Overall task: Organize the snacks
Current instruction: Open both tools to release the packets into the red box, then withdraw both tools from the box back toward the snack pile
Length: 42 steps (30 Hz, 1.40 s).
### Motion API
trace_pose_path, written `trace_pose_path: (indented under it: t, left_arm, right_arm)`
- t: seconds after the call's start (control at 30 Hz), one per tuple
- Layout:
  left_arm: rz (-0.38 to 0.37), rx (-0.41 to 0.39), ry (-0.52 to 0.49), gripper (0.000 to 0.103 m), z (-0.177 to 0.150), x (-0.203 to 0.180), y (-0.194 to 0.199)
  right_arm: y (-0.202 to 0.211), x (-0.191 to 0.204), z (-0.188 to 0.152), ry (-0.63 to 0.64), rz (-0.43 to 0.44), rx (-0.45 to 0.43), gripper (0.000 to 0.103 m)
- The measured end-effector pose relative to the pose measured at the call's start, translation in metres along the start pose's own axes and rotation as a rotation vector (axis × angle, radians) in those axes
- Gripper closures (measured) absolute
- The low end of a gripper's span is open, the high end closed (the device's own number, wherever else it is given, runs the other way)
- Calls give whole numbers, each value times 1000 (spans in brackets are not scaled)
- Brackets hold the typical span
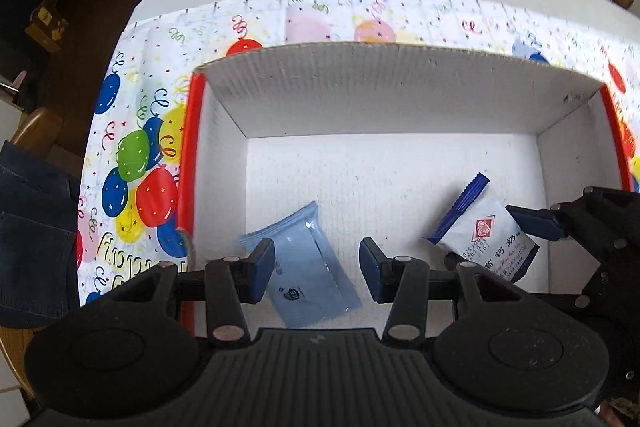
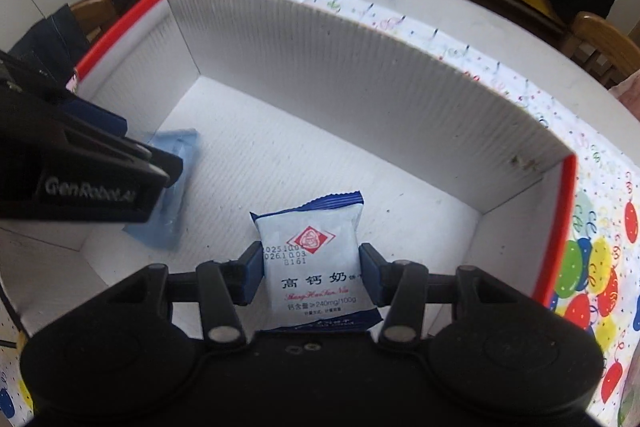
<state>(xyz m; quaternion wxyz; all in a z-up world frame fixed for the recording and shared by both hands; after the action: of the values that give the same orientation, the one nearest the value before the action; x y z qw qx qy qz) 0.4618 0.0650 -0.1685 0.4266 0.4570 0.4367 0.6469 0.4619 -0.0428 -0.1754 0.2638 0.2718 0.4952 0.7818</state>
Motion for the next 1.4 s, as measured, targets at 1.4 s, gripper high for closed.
trace_pose_path:
  t: [1.4]
  left_arm:
    - [-107, -311, 72, 57, -88, 47, 119]
  right_arm:
    - [122, 51, -43, -108, 73, -241, 45]
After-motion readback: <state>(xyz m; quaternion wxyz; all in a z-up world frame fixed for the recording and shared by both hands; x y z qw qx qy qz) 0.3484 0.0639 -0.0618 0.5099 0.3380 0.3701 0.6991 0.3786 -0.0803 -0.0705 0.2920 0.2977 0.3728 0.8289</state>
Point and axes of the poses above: each gripper's, at about its wrist camera, not at the fingertips, and y roughly against the way its jaws point, x to its left, z to its top, the point moved 6 cm from there along -y, roughly the way its jaws point, and after that the axes turned 9 degrees about z, right-handed, at the moved point
